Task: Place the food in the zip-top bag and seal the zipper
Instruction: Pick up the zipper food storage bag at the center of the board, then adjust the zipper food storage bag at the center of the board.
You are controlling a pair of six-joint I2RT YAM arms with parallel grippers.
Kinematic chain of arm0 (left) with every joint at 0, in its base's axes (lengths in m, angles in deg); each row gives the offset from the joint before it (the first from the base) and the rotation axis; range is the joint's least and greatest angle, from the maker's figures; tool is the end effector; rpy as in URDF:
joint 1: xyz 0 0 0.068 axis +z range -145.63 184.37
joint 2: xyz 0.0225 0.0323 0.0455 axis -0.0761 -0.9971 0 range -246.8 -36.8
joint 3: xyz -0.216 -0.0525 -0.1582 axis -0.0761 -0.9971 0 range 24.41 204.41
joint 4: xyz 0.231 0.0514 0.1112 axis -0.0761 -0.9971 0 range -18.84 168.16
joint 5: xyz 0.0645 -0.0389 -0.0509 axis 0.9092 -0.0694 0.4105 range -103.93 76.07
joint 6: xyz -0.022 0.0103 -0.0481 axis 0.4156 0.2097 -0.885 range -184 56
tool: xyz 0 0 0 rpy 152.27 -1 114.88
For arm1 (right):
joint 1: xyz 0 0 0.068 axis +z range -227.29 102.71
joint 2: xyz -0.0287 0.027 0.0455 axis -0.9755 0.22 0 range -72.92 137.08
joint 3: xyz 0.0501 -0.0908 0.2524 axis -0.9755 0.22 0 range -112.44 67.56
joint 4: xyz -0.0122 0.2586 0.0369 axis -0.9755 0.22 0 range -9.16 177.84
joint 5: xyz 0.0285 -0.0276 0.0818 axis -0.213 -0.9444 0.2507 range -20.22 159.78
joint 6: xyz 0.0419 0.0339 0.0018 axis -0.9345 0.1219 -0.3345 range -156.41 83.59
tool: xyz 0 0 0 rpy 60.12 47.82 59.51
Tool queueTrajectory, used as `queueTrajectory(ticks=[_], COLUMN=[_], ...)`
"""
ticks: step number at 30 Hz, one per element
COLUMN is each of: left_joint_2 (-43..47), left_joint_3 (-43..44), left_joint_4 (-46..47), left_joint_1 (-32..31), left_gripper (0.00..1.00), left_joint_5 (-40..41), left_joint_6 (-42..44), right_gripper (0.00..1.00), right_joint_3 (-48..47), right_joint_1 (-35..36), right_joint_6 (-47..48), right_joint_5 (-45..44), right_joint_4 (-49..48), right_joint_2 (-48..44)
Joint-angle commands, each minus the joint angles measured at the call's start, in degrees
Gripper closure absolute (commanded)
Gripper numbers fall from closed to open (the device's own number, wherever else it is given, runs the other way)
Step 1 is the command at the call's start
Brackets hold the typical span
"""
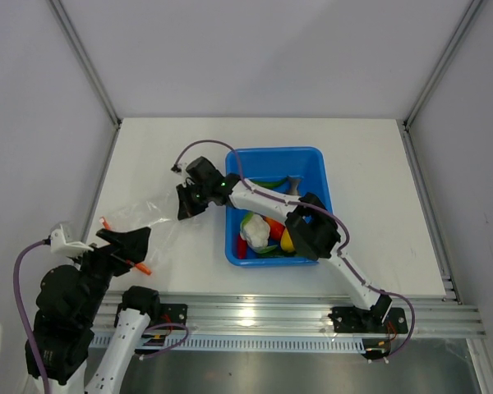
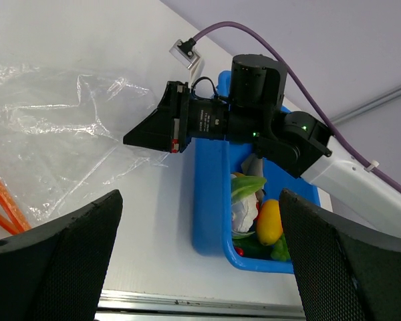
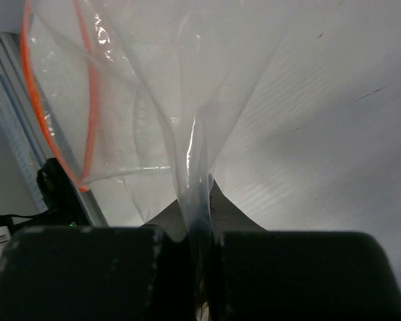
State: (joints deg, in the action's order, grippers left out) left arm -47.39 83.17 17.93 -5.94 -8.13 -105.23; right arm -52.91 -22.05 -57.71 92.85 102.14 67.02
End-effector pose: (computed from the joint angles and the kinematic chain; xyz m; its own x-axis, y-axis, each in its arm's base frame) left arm -0.0130 0.0061 0.3617 -0.2078 -0.6286 -0.7495 -0.0747 0.7742 -0.6286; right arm 0.3044 0.4632 0.1887 -0.6828 -0.3980 -0.6127 -0.7267 0.4564 0.5134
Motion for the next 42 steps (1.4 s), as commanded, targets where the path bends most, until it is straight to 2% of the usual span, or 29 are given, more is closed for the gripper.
queueTrajectory(ticks=[1, 11, 15, 20, 21, 25, 31, 35, 42], left_joint_2=[-0.57, -0.75, -0.48, -1.10, -1.27, -2.85, -8.12, -10.24, -10.33], left_joint_3=[2.93, 6.72, 6.80, 5.84, 5.58, 3.91, 1.19, -0.92, -3.48], left_joint_4=[0.90, 0.99, 0.99, 2.04, 2.39, 6.78, 8.46, 9.95, 12.24], left_joint_1=[0.20, 0.20, 0.20, 0.20, 0.20, 0.20, 0.20, 0.29, 0.29], left_gripper=[0.01, 0.02, 0.04, 0.05, 0.06, 0.20, 0.16, 0.16, 0.17], left_joint_5=[-1.32, -1.24, -1.14, -2.37, -3.07, -14.11, -19.77, -23.28, -24.00], left_joint_6=[3.61, 6.78, 7.22, 7.31, 7.31, 8.54, 5.56, 3.18, 0.63], right_gripper=[1.00, 1.00, 1.00, 1.00, 1.00, 1.00, 1.00, 1.00, 1.00], right_joint_3=[-1.53, 6.20, 15.13, 27.46, 29.39, 37.74, 48.56, 53.22, 58.14], right_joint_1=[-1.27, -7.86, -12.34, -18.14, -19.02, -22.81, -25.36, -25.45, -27.46], right_joint_6=[-3.04, -9.98, -12.44, -17.80, -18.25, -18.08, -16.85, -15.44, -13.77], right_joint_5=[1.19, 8.20, 11.28, 19.27, 20.60, 26.40, 34.05, 34.76, 36.60], right_joint_4=[-4.77, -12.23, -16.28, -27.35, -28.76, -32.98, -37.46, -38.09, -36.42], right_joint_2=[-8.09, -19.52, -25.67, -33.83, -34.90, -40.00, -47.64, -51.87, -57.49])
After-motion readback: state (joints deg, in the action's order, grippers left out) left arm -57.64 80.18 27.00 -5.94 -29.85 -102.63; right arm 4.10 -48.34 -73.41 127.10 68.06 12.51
